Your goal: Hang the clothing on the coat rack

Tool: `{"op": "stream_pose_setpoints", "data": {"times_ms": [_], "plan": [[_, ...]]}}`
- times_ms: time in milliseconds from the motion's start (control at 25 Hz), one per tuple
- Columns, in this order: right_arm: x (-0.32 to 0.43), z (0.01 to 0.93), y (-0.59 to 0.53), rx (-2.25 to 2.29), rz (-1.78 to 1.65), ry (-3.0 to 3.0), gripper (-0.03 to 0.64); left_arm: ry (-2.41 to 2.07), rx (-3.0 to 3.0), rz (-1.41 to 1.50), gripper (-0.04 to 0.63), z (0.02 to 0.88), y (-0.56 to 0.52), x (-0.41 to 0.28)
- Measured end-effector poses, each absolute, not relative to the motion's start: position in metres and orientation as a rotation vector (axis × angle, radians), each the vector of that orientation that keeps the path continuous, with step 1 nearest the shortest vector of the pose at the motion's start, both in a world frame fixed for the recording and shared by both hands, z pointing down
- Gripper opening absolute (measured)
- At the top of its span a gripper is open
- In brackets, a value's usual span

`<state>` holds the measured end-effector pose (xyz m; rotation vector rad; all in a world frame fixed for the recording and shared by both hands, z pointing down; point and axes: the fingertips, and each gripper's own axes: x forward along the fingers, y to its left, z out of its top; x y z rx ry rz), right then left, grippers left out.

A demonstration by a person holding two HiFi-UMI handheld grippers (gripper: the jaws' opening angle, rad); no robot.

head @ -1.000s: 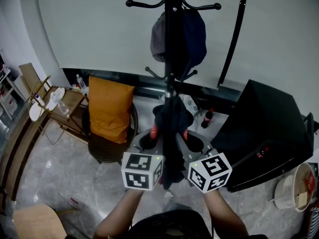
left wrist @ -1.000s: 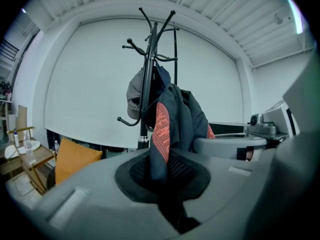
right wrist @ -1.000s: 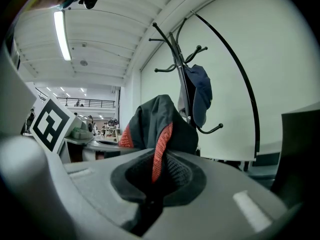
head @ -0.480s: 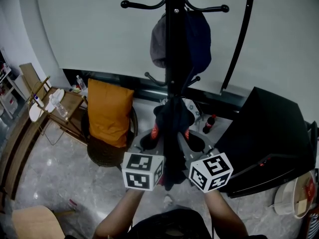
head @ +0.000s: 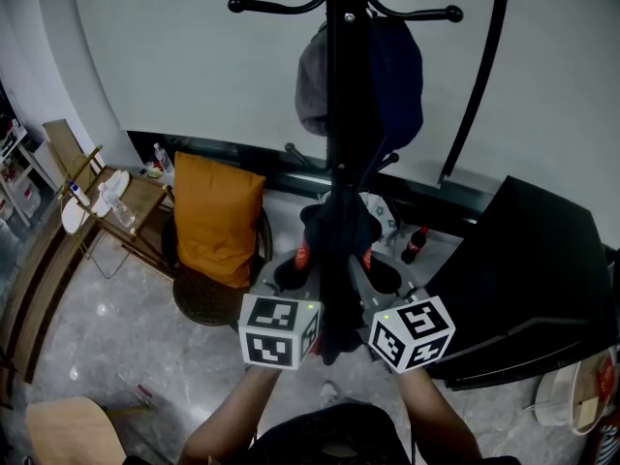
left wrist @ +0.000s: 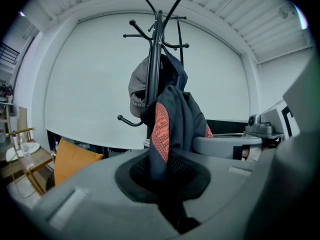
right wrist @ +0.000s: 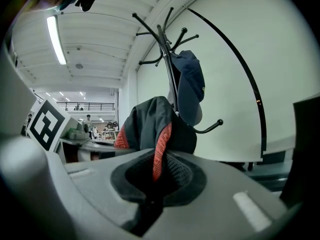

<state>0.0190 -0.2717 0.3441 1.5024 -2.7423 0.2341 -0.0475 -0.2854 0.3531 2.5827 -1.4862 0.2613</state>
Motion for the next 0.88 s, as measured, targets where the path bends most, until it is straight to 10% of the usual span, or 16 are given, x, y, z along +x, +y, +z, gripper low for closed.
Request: {"op": "stream_pose_setpoints", "data": {"times_ms": [880], "plan": [[0.018, 0.356, -0.32, 1.454, 0.288, -2.772, 0.026, -1.499, 2.559, 0.289, 0.029, 0.363, -0.332, -0.042]]}}
